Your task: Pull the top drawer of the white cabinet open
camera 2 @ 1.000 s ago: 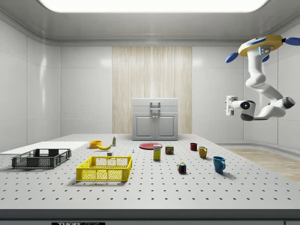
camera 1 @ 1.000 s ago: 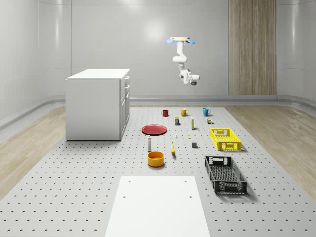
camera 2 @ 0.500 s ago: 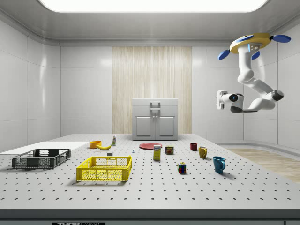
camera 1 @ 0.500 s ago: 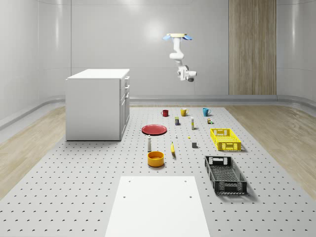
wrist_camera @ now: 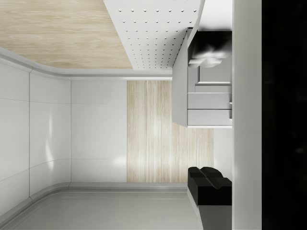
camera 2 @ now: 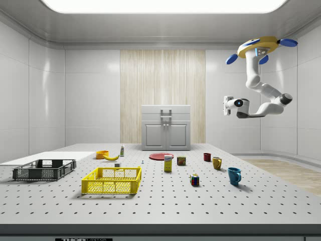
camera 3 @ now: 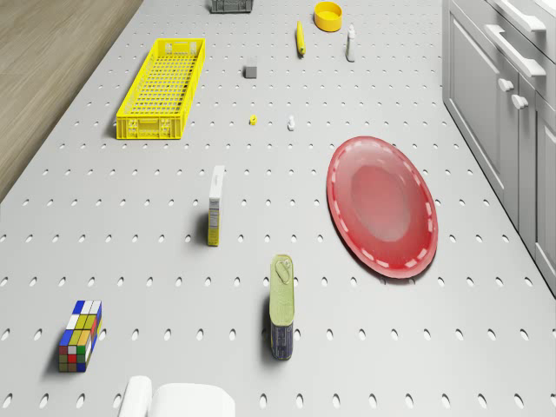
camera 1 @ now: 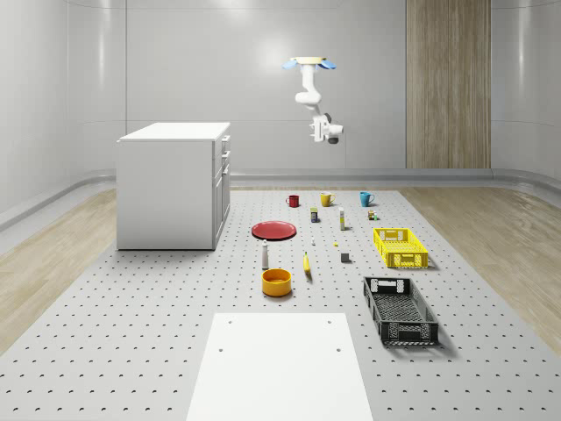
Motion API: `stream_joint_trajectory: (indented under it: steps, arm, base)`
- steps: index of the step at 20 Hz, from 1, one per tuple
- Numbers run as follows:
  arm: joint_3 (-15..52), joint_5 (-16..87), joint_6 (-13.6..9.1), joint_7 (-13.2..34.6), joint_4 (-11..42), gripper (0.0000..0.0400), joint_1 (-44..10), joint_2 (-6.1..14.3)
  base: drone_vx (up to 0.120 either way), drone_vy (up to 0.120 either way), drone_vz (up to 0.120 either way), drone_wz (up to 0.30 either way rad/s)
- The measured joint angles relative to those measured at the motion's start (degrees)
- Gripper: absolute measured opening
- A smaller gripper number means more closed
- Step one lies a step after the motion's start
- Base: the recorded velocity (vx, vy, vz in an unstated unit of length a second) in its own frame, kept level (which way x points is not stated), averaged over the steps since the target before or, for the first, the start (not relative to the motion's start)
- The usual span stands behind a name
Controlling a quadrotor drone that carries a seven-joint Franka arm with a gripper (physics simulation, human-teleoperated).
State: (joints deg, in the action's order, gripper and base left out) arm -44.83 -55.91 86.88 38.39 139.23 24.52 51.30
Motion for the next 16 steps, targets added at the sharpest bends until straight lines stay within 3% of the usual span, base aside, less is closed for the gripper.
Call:
stream_joint_trajectory:
  steps: [10,16]
  arm:
    - [-1.4,1.8,2.6,1.5,0.3,0.0305,3.0,2.5]
    - [-2.0,2.9,4.0,2.4,0.5,0.0305,4.6,4.0]
  base:
    - [0.120,-0.116,0.000,0.000]
    - [0.120,-0.020,0.000,0.000]
